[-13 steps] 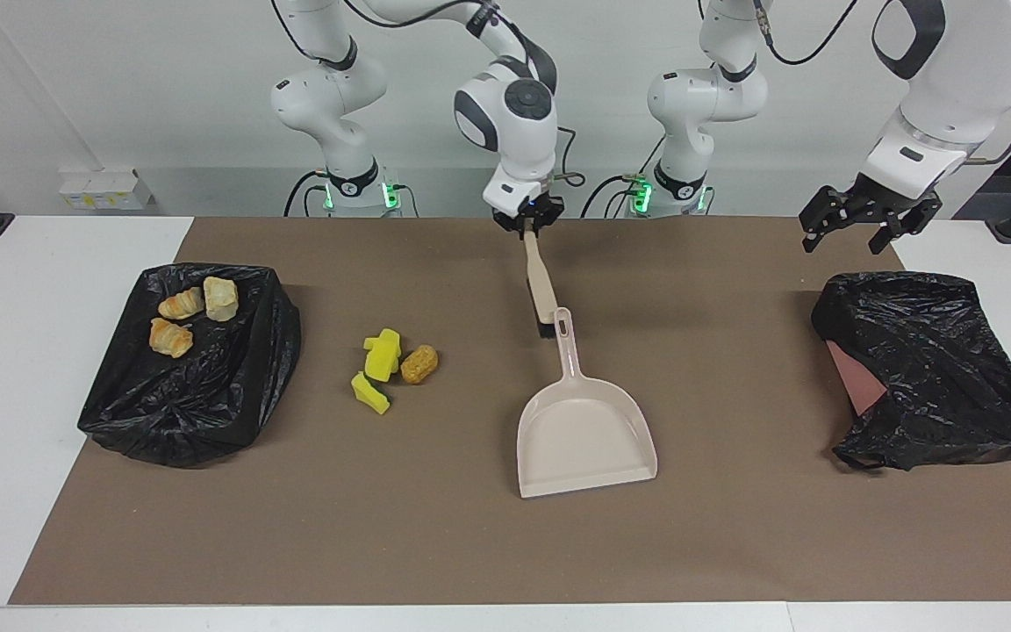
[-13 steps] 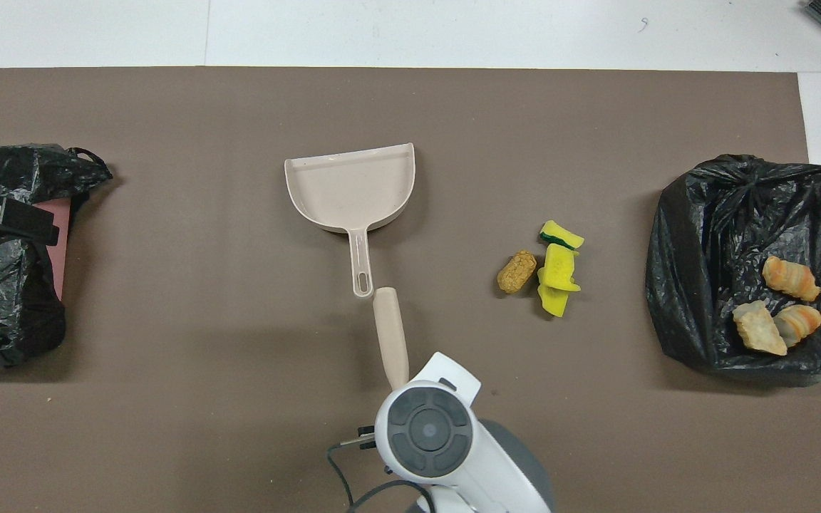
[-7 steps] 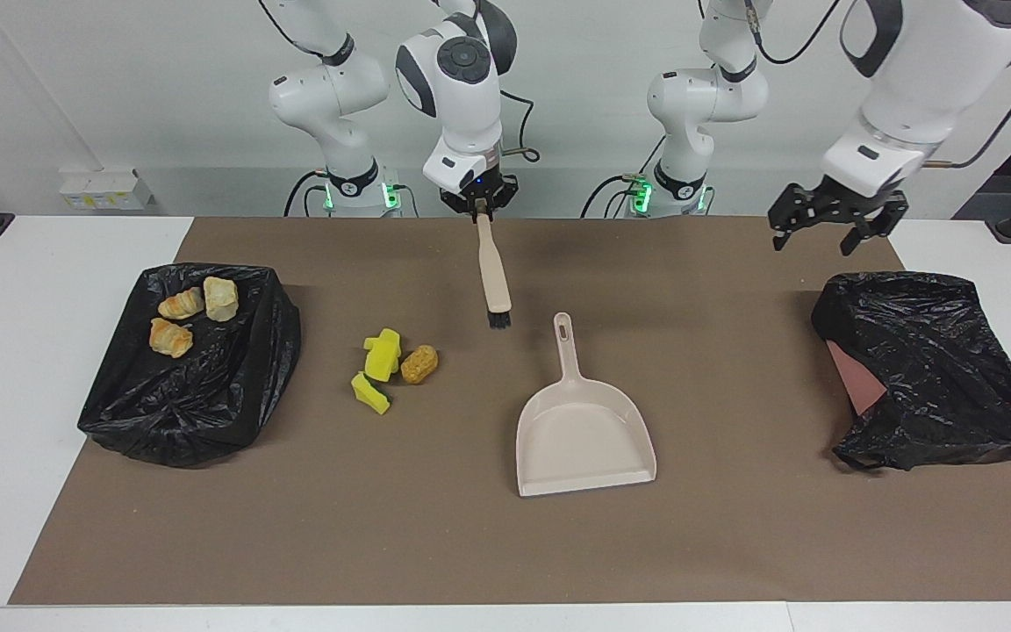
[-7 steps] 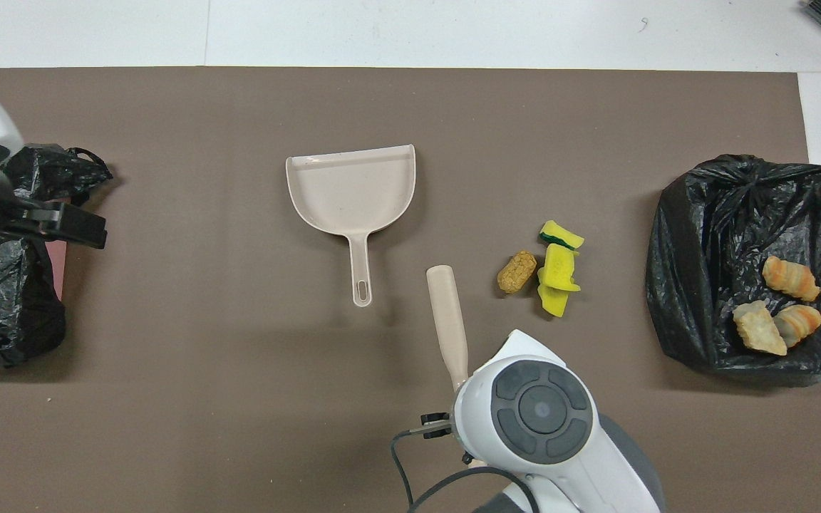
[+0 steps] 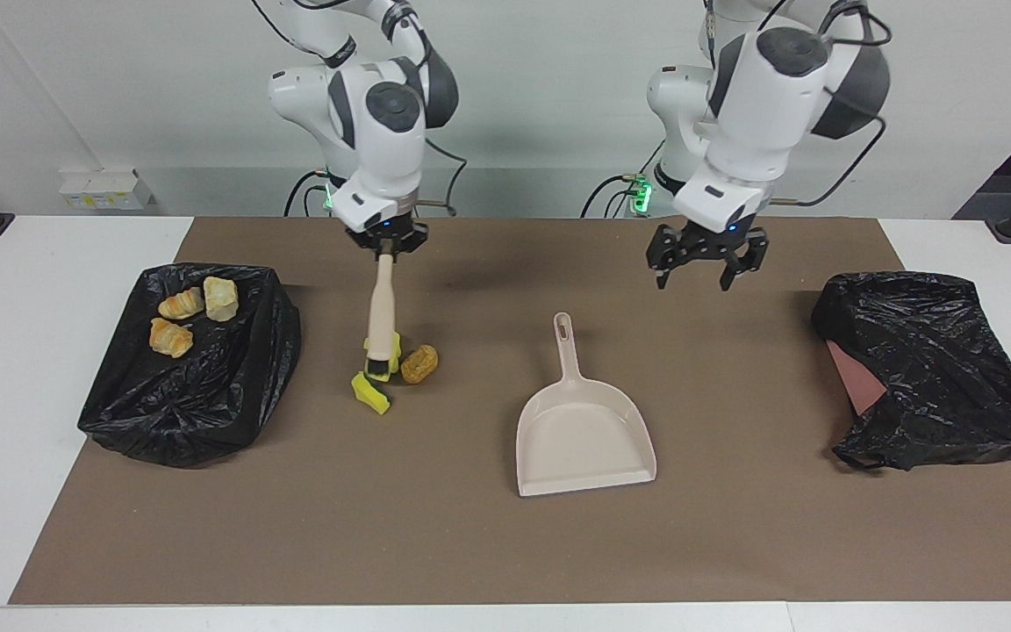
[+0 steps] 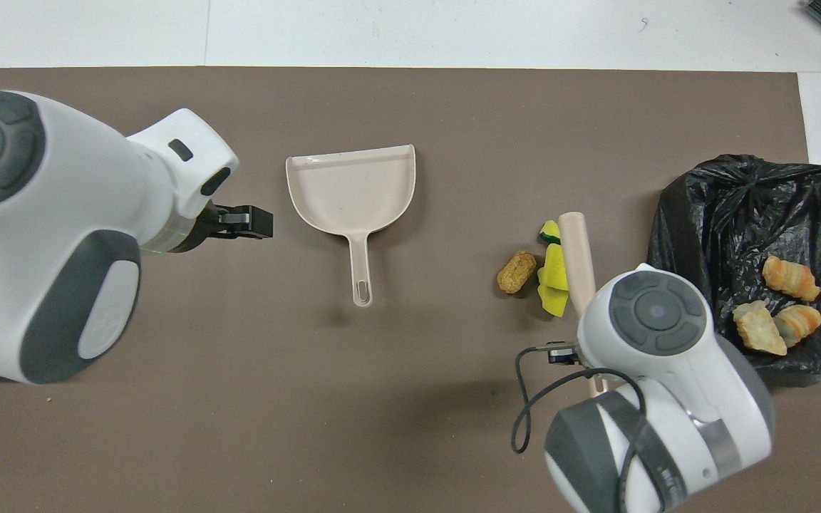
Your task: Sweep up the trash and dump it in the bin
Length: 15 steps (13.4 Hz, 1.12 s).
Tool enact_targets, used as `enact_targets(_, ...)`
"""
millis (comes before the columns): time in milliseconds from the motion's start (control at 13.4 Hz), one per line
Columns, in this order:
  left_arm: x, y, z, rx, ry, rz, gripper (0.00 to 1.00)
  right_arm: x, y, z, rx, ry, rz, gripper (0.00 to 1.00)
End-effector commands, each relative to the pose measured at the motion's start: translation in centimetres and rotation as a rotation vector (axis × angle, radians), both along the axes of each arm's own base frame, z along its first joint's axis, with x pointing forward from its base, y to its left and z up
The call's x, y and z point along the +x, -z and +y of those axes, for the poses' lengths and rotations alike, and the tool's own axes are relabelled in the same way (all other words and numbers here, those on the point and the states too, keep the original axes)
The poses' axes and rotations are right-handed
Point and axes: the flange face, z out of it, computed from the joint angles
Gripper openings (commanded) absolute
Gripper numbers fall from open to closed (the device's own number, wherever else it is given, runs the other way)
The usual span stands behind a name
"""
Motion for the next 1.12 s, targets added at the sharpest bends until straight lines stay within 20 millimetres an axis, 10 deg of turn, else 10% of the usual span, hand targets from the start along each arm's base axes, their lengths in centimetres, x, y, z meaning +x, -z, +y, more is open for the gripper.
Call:
enact_targets(0,-0.3,4.0,-2.9,-0.012,-0.059,-0.031,1.00,0.4,1.6,-4.7,-0.020,-0.044,0.014,0.00)
enact_targets(299,-0.4,10.8,-9.3,-0.007,-0.095,-0.056,1.00,1.4,6.4,-7.3,-0.013,-0.084,0.074,0.00)
enact_targets(673,-2.0,16.0,-12.3,-0.007,-0.110,-0.072,1.00,-0.4,7.5,-3.4,0.096,-0.131,0.155,0.00)
enact_targets(823,-2.5,16.5,-12.4,-0.009,-0.134,-0.066,1.00,-1.0,7.2,-1.2,0.156,-0.088,0.171,0.00)
enact_targets(1047,-3.4,18.1,-12.5,-0.002,-0.130,-0.054,1.00,0.0,3.3,-2.8,0.139,0.002,0.144,0.00)
